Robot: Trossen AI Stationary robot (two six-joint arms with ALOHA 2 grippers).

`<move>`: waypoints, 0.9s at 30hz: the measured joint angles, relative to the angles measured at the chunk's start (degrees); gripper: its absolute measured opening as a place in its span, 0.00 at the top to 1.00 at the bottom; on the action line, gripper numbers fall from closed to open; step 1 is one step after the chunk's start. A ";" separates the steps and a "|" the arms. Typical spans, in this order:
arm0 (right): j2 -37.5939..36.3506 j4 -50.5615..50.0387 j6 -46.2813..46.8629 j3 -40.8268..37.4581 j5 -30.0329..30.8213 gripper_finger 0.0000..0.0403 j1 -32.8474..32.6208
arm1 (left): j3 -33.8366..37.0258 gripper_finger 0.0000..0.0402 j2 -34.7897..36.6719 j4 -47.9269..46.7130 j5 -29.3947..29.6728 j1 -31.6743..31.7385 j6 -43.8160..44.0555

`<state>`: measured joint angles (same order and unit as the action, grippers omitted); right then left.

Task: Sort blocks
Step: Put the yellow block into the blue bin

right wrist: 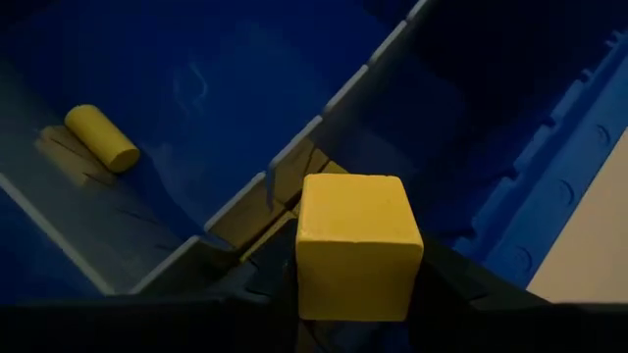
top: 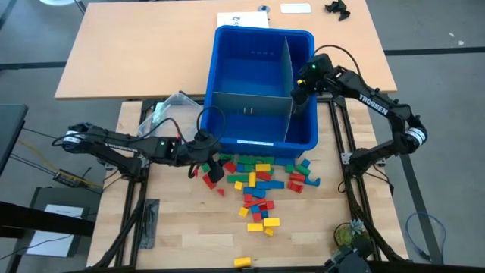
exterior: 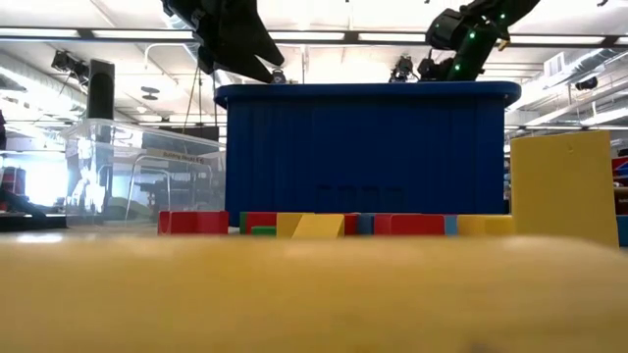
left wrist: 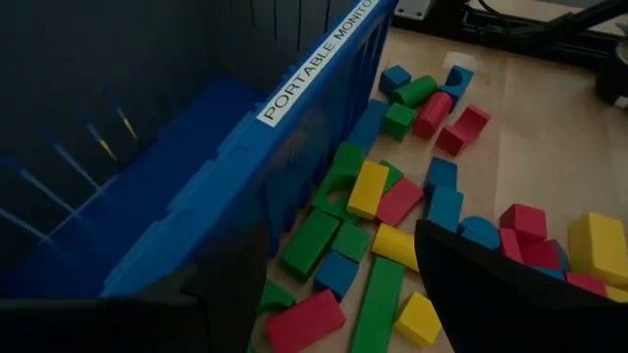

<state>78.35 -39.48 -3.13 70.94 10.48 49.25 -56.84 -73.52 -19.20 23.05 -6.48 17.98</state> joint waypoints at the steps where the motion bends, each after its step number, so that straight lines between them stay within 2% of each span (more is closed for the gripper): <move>1: -0.02 0.06 -0.03 0.00 0.00 0.65 0.00 | 0.00 0.34 0.00 0.02 -0.12 0.00 -0.19; 6: -4.12 -1.29 -0.99 0.73 -1.17 0.32 -1.69 | -0.02 0.34 0.00 0.00 -0.27 -0.40 -0.47; 8: -6.55 -4.16 -0.47 1.88 -3.18 0.21 -3.33 | -0.02 0.34 0.00 0.00 -0.46 -0.79 -0.85; 10: -9.43 -6.91 1.23 2.92 -5.56 0.16 -6.05 | -0.02 0.34 0.00 0.00 -0.74 -1.27 -0.88; 13: -13.85 -9.41 4.47 3.10 -10.13 0.14 -11.91 | -0.02 0.34 0.00 0.00 -0.85 -2.04 -1.05; 18: -17.78 -11.10 11.09 2.40 -15.90 0.20 -26.55 | -0.02 0.34 0.00 0.00 -3.10 -3.04 0.36; 22: -17.45 -10.61 15.45 0.58 -15.68 0.25 -39.35 | -0.02 0.34 0.00 -0.02 -5.40 -3.02 2.08; 27: -14.04 -9.21 18.94 -1.39 -10.41 0.31 -51.48 | -0.10 0.34 -0.80 0.11 -9.20 -3.05 2.19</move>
<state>64.31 -48.69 15.82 69.55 0.07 -2.22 -56.94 -74.31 -19.09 13.86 -9.54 20.17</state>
